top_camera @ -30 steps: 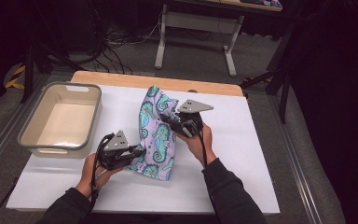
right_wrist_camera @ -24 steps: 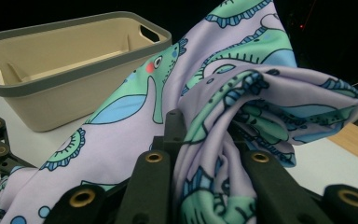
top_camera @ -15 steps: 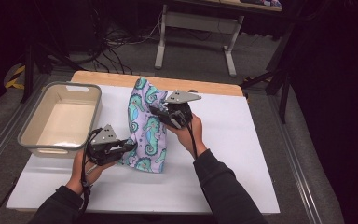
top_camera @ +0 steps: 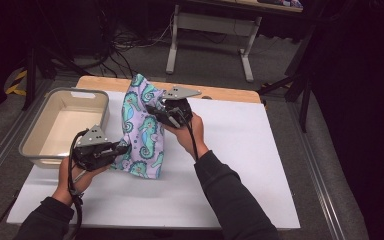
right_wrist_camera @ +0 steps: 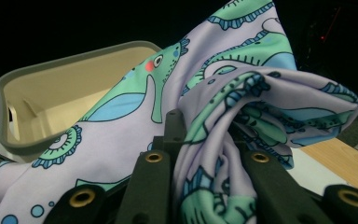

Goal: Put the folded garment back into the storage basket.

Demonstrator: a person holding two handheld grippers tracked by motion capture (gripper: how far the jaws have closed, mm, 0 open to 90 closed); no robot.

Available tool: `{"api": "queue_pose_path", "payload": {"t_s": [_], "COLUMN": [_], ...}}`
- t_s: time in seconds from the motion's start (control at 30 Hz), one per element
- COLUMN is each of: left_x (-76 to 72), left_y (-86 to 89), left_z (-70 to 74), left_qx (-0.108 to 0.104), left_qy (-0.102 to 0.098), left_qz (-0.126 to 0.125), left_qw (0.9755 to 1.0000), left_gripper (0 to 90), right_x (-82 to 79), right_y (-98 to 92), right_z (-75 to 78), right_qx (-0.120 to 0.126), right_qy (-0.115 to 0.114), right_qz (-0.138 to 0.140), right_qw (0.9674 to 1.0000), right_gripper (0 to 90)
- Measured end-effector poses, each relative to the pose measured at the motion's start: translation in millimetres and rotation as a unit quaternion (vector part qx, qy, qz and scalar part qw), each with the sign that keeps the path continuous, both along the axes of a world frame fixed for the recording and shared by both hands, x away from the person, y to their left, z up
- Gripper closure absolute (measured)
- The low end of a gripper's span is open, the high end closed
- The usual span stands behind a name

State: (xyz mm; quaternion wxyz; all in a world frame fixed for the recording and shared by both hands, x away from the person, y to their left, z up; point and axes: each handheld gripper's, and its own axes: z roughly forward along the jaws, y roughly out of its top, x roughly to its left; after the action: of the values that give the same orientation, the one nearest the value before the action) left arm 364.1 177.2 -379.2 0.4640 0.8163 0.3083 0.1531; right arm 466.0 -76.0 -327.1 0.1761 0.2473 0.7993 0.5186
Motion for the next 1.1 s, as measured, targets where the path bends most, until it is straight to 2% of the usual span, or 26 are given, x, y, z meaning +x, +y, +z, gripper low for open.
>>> {"api": "queue_pose_path", "payload": {"t_s": [0.27, 0.6, 0.93, 1.1], "left_x": [-0.6, -2.4, -0.1, 2.4], "left_y": [28.6, 59.2, 88.1, 102.8], "left_z": [15.1, 24.3, 28.4, 28.8], "left_qx": [0.013, 0.016, 0.026, 0.037], "left_qy": [0.000, 0.002, 0.008, 0.011], "left_qz": [0.028, 0.060, 0.094, 0.118], "left_qw": [0.9995, 0.9981, 0.9952, 0.9923], "left_gripper": [78.5, 78.5, 78.5, 78.5], "right_x": [8.5, 16.7, 27.6, 32.0], "right_y": [29.8, 60.9, 91.0, 106.5], "right_z": [6.1, 7.5, 0.7, -1.7], "right_qx": [0.019, 0.032, 0.042, 0.044], "right_qy": [0.000, -0.002, 0.005, 0.012], "right_qz": [0.016, 0.023, 0.028, 0.032], "right_qw": [0.9997, 0.9992, 0.9987, 0.9985], "right_gripper": [79.0, 79.0, 79.0, 78.9]}}
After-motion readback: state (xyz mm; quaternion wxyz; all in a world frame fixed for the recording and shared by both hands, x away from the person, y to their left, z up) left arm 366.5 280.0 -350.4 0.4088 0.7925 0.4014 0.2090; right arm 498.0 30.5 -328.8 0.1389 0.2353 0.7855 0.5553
